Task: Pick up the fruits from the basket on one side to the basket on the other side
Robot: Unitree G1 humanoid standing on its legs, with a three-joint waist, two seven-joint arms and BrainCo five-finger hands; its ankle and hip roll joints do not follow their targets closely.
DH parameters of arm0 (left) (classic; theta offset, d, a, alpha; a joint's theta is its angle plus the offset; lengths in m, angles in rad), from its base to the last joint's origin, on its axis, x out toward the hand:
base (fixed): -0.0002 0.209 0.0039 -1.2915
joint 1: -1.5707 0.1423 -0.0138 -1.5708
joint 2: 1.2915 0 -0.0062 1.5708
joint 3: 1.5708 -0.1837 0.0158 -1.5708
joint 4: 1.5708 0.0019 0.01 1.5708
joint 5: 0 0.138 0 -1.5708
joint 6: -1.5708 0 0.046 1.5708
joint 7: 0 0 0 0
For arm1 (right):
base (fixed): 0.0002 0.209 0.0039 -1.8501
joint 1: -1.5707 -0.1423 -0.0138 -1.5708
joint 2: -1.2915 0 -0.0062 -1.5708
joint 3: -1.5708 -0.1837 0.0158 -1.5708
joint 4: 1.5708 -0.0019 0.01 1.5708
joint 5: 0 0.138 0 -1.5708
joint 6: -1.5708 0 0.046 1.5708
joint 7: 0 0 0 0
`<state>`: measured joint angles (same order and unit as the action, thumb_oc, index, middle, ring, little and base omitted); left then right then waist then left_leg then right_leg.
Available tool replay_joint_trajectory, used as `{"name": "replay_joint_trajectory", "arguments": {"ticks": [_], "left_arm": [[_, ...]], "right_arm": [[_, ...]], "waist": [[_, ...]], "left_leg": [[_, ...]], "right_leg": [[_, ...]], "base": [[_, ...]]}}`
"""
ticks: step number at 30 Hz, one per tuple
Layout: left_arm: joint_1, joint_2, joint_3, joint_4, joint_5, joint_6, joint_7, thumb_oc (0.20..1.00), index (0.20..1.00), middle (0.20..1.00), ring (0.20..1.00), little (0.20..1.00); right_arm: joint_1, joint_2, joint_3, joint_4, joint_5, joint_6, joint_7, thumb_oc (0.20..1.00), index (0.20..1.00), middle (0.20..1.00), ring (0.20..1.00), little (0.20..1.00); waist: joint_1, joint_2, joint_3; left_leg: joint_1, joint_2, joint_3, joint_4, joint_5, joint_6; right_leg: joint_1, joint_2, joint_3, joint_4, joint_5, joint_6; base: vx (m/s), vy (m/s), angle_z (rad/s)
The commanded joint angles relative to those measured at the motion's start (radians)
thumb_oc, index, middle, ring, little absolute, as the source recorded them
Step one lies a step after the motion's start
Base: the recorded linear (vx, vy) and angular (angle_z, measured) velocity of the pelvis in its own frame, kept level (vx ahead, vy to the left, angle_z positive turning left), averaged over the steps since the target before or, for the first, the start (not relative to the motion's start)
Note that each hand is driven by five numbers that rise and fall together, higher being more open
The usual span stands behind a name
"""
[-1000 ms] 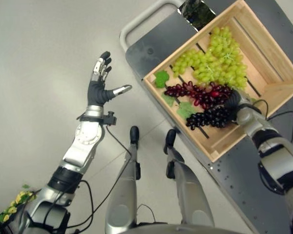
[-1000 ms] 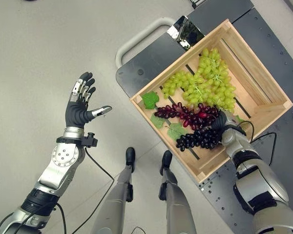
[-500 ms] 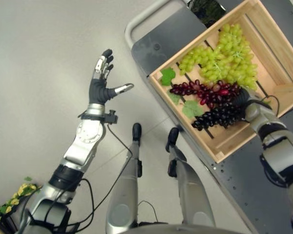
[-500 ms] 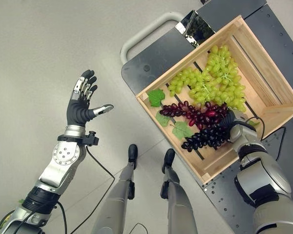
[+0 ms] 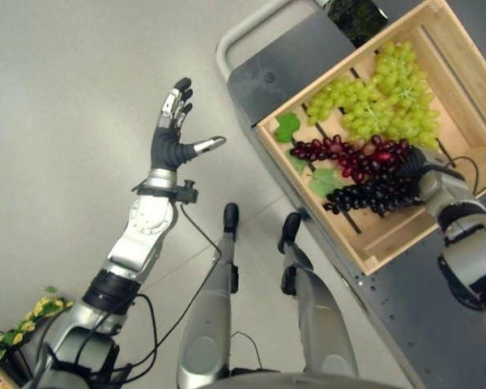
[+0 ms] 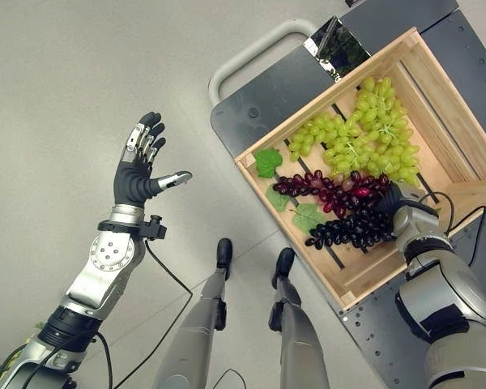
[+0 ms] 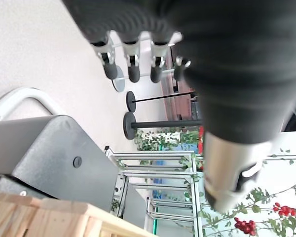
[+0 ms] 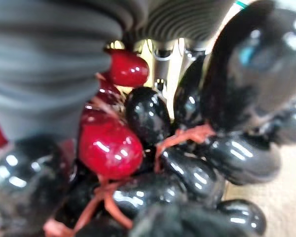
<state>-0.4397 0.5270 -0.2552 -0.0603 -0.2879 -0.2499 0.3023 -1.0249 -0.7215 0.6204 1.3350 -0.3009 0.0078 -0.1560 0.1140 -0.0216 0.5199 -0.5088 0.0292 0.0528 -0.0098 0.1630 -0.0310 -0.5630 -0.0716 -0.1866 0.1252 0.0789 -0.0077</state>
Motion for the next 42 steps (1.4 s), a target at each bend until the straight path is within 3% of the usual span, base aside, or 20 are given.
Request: {"name": "replay_joint_trajectory", "arguments": {"ticks": [1,5,6,9,21,34,37,42], "left_arm": [[0.012,-0.025,0.043,-0.126,0.024,-0.029,0.008,1.000,1.000,1.000,1.000,1.000],[0.038,-0.010,0.066,-0.113,0.046,-0.023,0.025,1.000,1.000,1.000,1.000,1.000],[0.063,0.005,0.092,-0.097,0.053,-0.020,0.032,1.000,1.000,1.000,1.000,1.000],[0.083,0.029,0.101,-0.057,0.050,-0.023,0.033,1.000,1.000,1.000,1.000,1.000],[0.194,0.081,0.101,-0.034,0.044,0.002,-0.057,1.000,1.000,1.000,1.000,1.000],[0.290,0.101,0.130,-0.053,0.021,0.009,-0.130,1.000,1.000,1.000,1.000,1.000],[0.304,0.080,0.074,-0.047,-0.055,0.022,-0.193,1.000,1.000,1.000,1.000,1.000],[0.318,0.046,-0.020,0.007,-0.120,0.053,-0.260,1.000,1.000,1.000,1.000,1.000]], "right_arm": [[0.010,-0.028,0.046,-0.005,0.077,0.036,-0.002,0.200,0.200,0.200,0.200,0.200],[0.115,-0.019,-0.048,-0.252,0.128,0.017,-0.080,0.200,0.200,0.200,0.200,0.200],[0.209,-0.034,-0.122,-0.443,0.128,0.013,-0.109,0.200,0.200,0.200,0.200,0.200],[0.340,-0.053,-0.237,-0.645,0.103,0.006,-0.132,0.200,0.200,0.200,0.200,0.200],[0.637,-0.081,-0.484,-0.989,0.118,-0.085,-0.090,0.200,0.200,0.200,0.200,0.200],[0.666,-0.075,-0.504,-1.075,0.124,-0.107,-0.033,0.200,0.200,0.200,0.200,0.200],[0.653,-0.102,-0.503,-1.154,0.126,-0.130,-0.012,0.200,0.200,0.200,0.200,0.200],[0.634,-0.142,-0.505,-1.216,0.153,-0.153,0.013,0.200,0.200,0.200,0.200,0.200]], "waist": [[-0.048,0.028,0.000],[-0.066,0.010,0.000],[-0.079,0.000,-0.007],[-0.086,-0.018,-0.036],[-0.082,-0.062,-0.148],[-0.068,-0.117,-0.254],[-0.074,-0.139,-0.297],[-0.084,-0.150,-0.345]], "left_leg": [[0.009,-0.001,0.008,0.035,-0.032,-0.043],[0.045,0.003,0.014,0.036,-0.036,-0.043],[0.080,0.008,0.017,0.030,-0.045,-0.043],[0.119,0.008,0.018,0.024,-0.051,-0.040],[0.225,-0.002,0.012,0.018,-0.074,-0.010],[0.298,-0.013,0.011,-0.004,-0.094,0.009],[0.317,-0.012,0.016,-0.001,-0.104,0.010],[0.358,-0.010,0.025,-0.015,-0.110,0.009]], "right_leg": [[0.008,-0.080,-0.003,-0.049,0.098,0.143],[0.043,-0.076,0.000,-0.048,0.096,0.144],[0.067,-0.073,0.000,-0.042,0.086,0.145],[0.106,-0.077,-0.004,-0.040,0.079,0.145],[0.215,-0.085,-0.009,-0.049,0.078,0.153],[0.279,-0.092,-0.001,-0.045,0.067,0.160],[0.302,-0.090,0.000,-0.050,0.067,0.163],[0.338,-0.082,0.010,-0.062,0.065,0.168]], "base": [[0.00,0.000,0.00],[0.01,-0.012,-0.01],[0.00,-0.039,-0.08],[0.04,-0.056,-0.08],[0.03,0.011,0.00],[0.03,0.013,0.01],[0.06,0.004,0.00],[0.08,0.017,-0.04]]}}
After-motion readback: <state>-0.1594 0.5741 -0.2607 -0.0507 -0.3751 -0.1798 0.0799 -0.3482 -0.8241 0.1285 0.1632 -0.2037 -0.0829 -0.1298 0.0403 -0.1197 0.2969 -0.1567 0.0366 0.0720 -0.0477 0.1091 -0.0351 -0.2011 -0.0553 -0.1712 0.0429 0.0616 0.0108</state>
